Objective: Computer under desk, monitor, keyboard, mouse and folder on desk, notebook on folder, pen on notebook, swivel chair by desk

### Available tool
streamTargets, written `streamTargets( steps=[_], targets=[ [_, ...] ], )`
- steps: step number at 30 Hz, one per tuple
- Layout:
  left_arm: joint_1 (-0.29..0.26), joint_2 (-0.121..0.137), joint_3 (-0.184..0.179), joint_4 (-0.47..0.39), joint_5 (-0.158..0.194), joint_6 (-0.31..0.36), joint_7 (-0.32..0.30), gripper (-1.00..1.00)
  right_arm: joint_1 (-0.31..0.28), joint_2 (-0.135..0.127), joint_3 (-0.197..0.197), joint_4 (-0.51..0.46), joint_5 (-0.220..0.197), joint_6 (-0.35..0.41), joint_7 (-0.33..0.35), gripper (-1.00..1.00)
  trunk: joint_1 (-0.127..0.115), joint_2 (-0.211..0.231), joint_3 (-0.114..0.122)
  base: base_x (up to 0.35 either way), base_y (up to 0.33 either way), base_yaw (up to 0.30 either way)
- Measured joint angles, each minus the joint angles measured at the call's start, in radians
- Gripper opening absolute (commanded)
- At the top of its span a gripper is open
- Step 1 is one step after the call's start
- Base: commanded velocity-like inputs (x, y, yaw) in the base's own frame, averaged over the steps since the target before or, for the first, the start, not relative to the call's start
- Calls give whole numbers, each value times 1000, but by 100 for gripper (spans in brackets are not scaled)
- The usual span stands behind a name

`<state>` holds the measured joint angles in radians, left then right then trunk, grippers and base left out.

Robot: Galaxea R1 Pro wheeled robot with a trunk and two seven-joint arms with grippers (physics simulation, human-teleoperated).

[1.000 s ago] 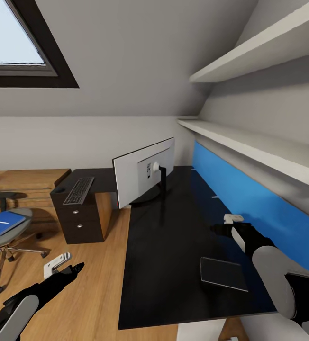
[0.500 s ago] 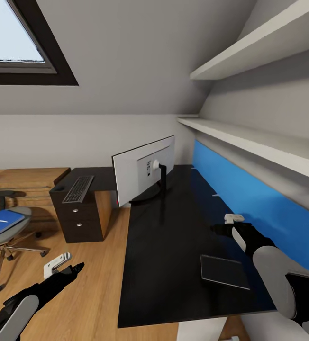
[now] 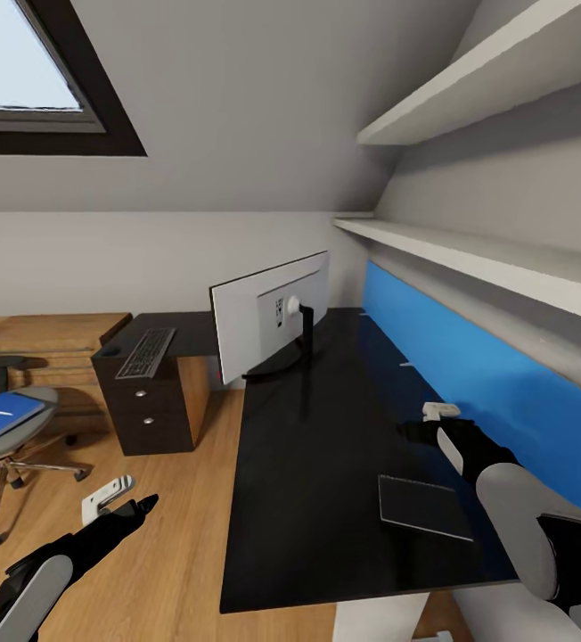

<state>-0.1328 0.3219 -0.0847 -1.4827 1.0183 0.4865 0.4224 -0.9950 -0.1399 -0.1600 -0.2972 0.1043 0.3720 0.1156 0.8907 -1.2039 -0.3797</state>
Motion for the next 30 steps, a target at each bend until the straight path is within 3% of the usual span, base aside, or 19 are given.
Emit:
streamTargets(
  steps=[30],
  targets=[
    [0, 2, 8, 1, 0, 0, 0, 100, 0, 1, 2, 0, 0, 1, -32, 100, 115, -210, -94, 0, 0, 0]
  ],
)
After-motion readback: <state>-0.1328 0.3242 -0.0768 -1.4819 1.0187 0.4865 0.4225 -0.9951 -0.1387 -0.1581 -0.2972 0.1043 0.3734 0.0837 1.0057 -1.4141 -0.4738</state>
